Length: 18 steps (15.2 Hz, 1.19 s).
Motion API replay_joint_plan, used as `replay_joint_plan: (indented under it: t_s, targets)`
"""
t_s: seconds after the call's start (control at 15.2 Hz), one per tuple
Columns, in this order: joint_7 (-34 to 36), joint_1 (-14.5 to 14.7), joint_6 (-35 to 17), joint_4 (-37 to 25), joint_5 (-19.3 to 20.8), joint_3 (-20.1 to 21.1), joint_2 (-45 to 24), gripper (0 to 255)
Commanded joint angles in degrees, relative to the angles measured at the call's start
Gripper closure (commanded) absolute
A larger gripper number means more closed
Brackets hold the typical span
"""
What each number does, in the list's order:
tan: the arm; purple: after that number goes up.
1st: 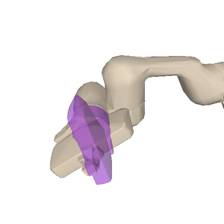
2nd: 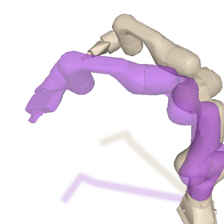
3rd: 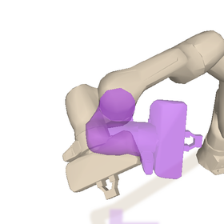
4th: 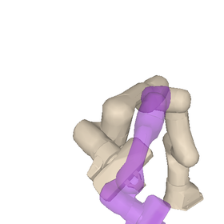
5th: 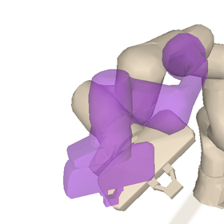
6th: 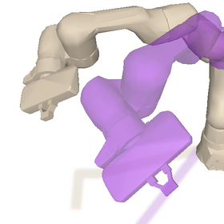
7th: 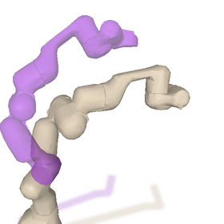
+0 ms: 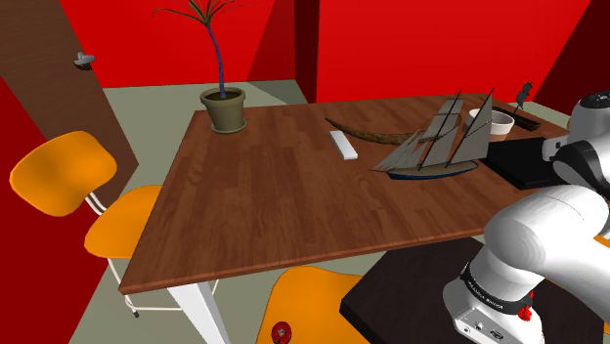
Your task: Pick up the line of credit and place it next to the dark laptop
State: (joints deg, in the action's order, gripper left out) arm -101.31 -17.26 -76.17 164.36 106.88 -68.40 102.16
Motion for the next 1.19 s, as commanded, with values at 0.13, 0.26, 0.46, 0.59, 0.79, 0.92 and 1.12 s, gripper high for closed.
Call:
replay_joint_plan:
  t_s: [0.13,0.26,0.46,0.59,0.79,0.92,1.12]
  targets:
    - [-0.11,-2.42,-2.26,1.38,4.65,-5.50,-0.02,255]
    - [-0.10,-2.43,-2.30,1.38,4.63,-5.49,-0.06,255]
    - [-0.10,-2.43,-2.30,1.38,4.63,-5.49,-0.06,255]
    - [-0.10,-2.43,-2.30,1.38,4.63,-5.49,-0.06,255]
    - [-0.09,-2.42,-2.29,1.37,4.62,-5.47,-0.06,0]
    - [-0.09,-2.42,-2.29,1.37,4.62,-5.47,-0.06,0]
    - [0.47,-1.83,-1.10,1.78,1.92,-2.62,0.04,0]
